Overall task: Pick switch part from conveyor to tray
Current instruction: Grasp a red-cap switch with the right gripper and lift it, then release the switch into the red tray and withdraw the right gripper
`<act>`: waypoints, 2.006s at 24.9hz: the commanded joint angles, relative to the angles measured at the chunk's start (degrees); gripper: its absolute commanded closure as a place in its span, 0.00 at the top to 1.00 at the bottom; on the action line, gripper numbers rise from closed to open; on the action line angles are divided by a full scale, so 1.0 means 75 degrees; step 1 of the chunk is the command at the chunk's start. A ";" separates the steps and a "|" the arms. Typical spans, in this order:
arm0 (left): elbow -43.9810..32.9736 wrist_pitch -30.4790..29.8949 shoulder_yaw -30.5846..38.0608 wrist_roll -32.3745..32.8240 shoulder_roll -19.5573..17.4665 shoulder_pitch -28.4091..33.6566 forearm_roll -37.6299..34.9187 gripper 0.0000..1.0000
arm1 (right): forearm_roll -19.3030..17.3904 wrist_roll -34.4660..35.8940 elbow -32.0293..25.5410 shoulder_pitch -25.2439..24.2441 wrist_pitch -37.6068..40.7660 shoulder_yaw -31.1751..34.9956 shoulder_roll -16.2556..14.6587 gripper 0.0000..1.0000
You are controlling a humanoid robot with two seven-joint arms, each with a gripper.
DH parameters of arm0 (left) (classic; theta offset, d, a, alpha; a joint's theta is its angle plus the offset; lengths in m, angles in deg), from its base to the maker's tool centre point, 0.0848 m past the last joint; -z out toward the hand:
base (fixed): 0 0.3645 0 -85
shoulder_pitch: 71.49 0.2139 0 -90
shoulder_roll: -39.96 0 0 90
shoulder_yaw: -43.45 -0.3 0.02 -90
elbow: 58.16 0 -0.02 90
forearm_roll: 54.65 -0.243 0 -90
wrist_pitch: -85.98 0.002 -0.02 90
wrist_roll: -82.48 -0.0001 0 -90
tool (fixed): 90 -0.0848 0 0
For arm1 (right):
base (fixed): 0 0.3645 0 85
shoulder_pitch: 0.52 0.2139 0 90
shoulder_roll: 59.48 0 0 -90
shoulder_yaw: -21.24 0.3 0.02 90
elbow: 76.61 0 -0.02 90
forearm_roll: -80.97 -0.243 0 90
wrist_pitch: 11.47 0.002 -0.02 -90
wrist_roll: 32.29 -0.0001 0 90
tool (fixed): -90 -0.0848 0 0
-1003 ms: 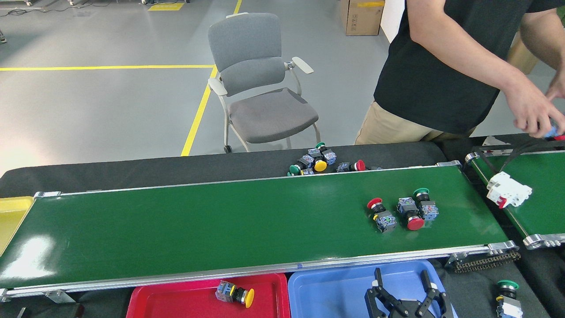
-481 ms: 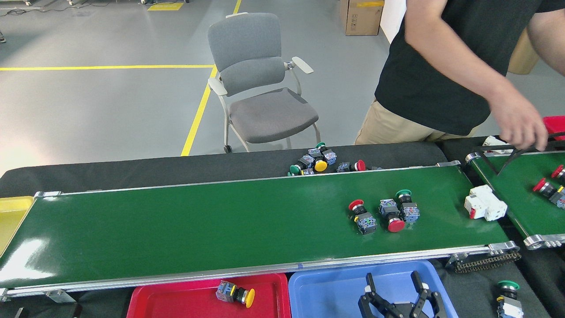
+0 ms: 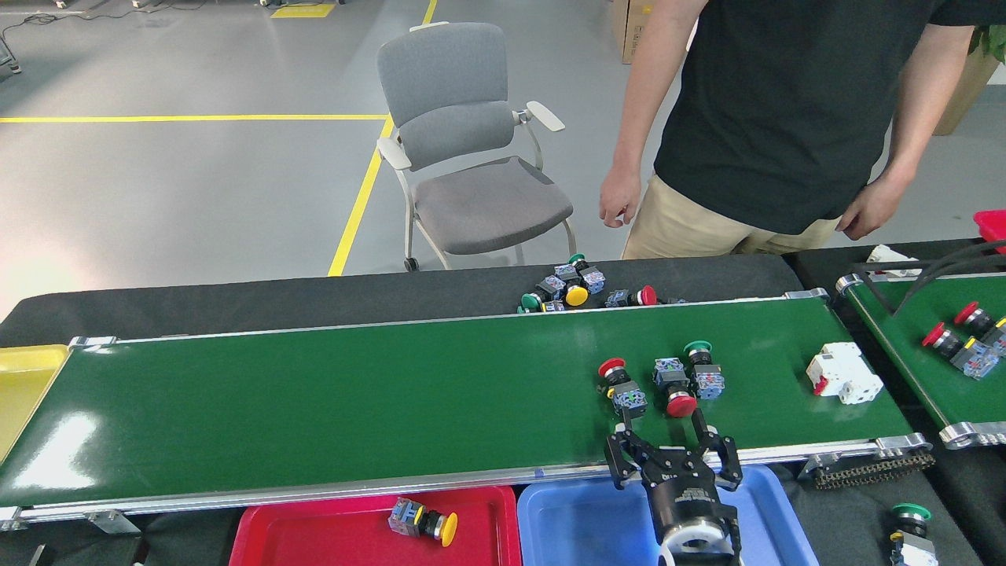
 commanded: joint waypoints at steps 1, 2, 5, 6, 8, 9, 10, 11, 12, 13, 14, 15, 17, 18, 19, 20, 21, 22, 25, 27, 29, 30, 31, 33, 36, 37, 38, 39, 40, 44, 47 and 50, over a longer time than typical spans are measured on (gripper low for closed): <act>-0.0063 -0.0008 0.0020 -0.0024 -0.0102 -0.0066 -0.0013 1.00 | 0.0021 0.0022 0.0258 0.0348 -0.0037 -0.0017 0.0194 0.98; -0.0063 -0.0008 0.0020 -0.0024 -0.0102 -0.0077 -0.0025 1.00 | 0.0021 0.0022 0.0435 0.0489 -0.0025 -0.0029 0.0264 0.98; -0.0075 -0.0008 -0.0015 -0.0024 -0.0090 -0.0066 -0.0025 1.00 | 0.0021 0.0022 0.0774 0.0770 -0.0037 -0.0040 0.0393 0.96; -0.0075 -0.0008 -0.0039 -0.0012 -0.0090 -0.0066 -0.0025 1.00 | 0.0021 0.0022 0.0833 0.0794 -0.0025 -0.0040 0.0382 0.92; -0.0075 -0.0008 -0.0039 -0.0024 -0.0102 -0.0077 -0.0025 1.00 | 0.0045 -0.0036 0.0915 0.0840 0.0080 -0.0087 0.0311 0.68; -0.0075 -0.0008 -0.0039 -0.0024 -0.0102 -0.0077 -0.0025 1.00 | 0.0033 -0.0036 0.0915 0.0840 0.0209 -0.0181 0.0253 0.50; -0.0075 -0.0008 -0.0039 -0.0012 -0.0102 -0.0089 -0.0025 1.00 | 0.0021 -0.0024 0.0915 0.0852 0.0350 -0.0240 0.0182 0.37; -0.0075 -0.0008 -0.0039 -0.0012 -0.0102 -0.0089 -0.0025 1.00 | 0.0010 -0.0001 0.0915 0.0864 0.0584 -0.0275 0.0077 0.22; -0.0075 -0.0008 -0.0039 -0.0024 -0.0102 -0.0089 -0.0025 1.00 | -0.0002 -0.0001 0.0880 0.0864 0.0724 -0.0263 0.0077 0.19; -0.0075 -0.0008 -0.0039 -0.0024 -0.0102 -0.0089 -0.0025 1.00 | -0.0002 -0.0001 0.0833 0.0876 0.0795 -0.0263 0.0053 0.18; -0.0075 -0.0008 -0.0039 -0.0024 -0.0102 -0.0089 -0.0025 1.00 | -0.0002 -0.0001 0.0810 0.0876 0.0889 -0.0263 0.0053 0.15; -0.0075 -0.0008 -0.0039 -0.0024 -0.0102 -0.0089 -0.0025 1.00 | -0.0014 -0.0001 0.0798 0.0887 0.1030 -0.0263 0.0042 0.14; -0.0075 -0.0008 -0.0039 -0.0024 -0.0102 -0.0101 -0.0025 1.00 | -0.0014 -0.0001 0.0739 0.0864 0.1358 -0.0263 0.0042 0.13; -0.0075 -0.0008 -0.0027 -0.0024 -0.0102 -0.0101 -0.0013 1.00 | -0.0014 -0.0001 0.0587 0.0805 0.1533 -0.0263 0.0042 0.12; -0.0075 -0.0008 -0.0027 -0.0024 -0.0102 -0.0113 -0.0013 1.00 | -0.0014 -0.0001 0.0388 0.0747 0.1686 -0.0263 0.0018 0.12; -0.0075 -0.0008 -0.0027 -0.0024 -0.0102 -0.0101 -0.0013 1.00 | -0.0014 -0.0001 0.0049 0.0595 0.1919 -0.0263 -0.0052 0.12; -0.0075 -0.0008 -0.0027 -0.0012 -0.0102 -0.0113 -0.0013 1.00 | -0.0014 -0.0001 -0.0280 0.0419 0.2178 -0.0275 -0.0134 0.12; -0.0075 -0.0008 -0.0027 -0.0024 -0.0102 -0.0113 -0.0013 1.00 | -0.0026 -0.0013 -0.0808 0.0149 0.2576 -0.0275 -0.0228 0.12; -0.0087 -0.0008 -0.0027 -0.0024 -0.0102 -0.0113 -0.0001 1.00 | 0.0010 -0.0060 -0.2167 -0.0718 0.3994 -0.0369 -0.0322 0.13; -0.0087 -0.0008 -0.0027 -0.0012 -0.0090 -0.0113 -0.0001 1.00 | 0.0056 -0.0165 -0.2635 -0.1069 0.4627 -0.0591 -0.0322 0.13; -0.0087 -0.0008 -0.0027 -0.0012 -0.0090 -0.0113 -0.0001 1.00 | 0.0103 -0.0177 -0.2765 -0.1269 0.4873 -0.1013 -0.0322 0.13; -0.0087 -0.0008 -0.0039 -0.0012 -0.0090 -0.0101 -0.0001 1.00 | 0.0103 -0.0177 -0.2800 -0.1362 0.4908 -0.1235 -0.0345 0.13; -0.0087 -0.0008 -0.0039 -0.0012 -0.0090 -0.0101 -0.0001 1.00 | 0.0103 -0.0177 -0.2835 -0.1468 0.5002 -0.1505 -0.0392 0.13; -0.0099 -0.0008 -0.0039 -0.0012 -0.0079 -0.0101 -0.0001 1.00 | 0.0103 -0.0177 -0.2835 -0.1644 0.5330 -0.1915 -0.0544 0.16; -0.0099 -0.0008 -0.0039 -0.0012 -0.0079 -0.0101 -0.0001 1.00 | 0.0162 -0.0282 -0.2823 -0.1890 0.5389 -0.2466 -0.0556 0.80; -0.0099 -0.0008 -0.0039 -0.0012 -0.0079 -0.0101 -0.0001 1.00 | 0.0162 -0.0458 -0.2823 -0.1913 0.5365 -0.2490 -0.0532 1.00; -0.0110 -0.0008 -0.0039 -0.0012 -0.0079 -0.0089 -0.0001 1.00 | 0.0150 -0.0704 -0.2823 -0.1913 0.5389 -0.2501 -0.0521 1.00; -0.0122 -0.0008 -0.0039 -0.0012 -0.0079 -0.0089 -0.0001 1.00 | 0.0103 -0.0892 -0.2823 -0.1902 0.5401 -0.2478 -0.0521 1.00; -0.0134 -0.0008 -0.0039 -0.0012 -0.0079 -0.0078 -0.0001 1.00 | 0.0080 -0.0950 -0.2823 -0.1890 0.5412 -0.2455 -0.0497 1.00; -0.0145 0.0003 -0.0039 -0.0012 -0.0032 -0.0066 -0.0001 1.00 | 0.0068 -0.0927 -0.3151 -0.1796 0.5084 -0.1927 -0.0310 0.99; -0.0145 -0.0008 -0.0039 -0.0012 -0.0020 -0.0054 -0.0001 1.00 | 0.0080 -0.0774 -0.3386 -0.1820 0.4205 -0.0662 -0.0111 0.98; -0.0169 -0.0008 -0.0039 -0.0012 -0.0020 -0.0042 0.0010 1.00 | 0.0127 -0.0130 -0.3409 -0.1937 0.2799 -0.0158 -0.0099 0.98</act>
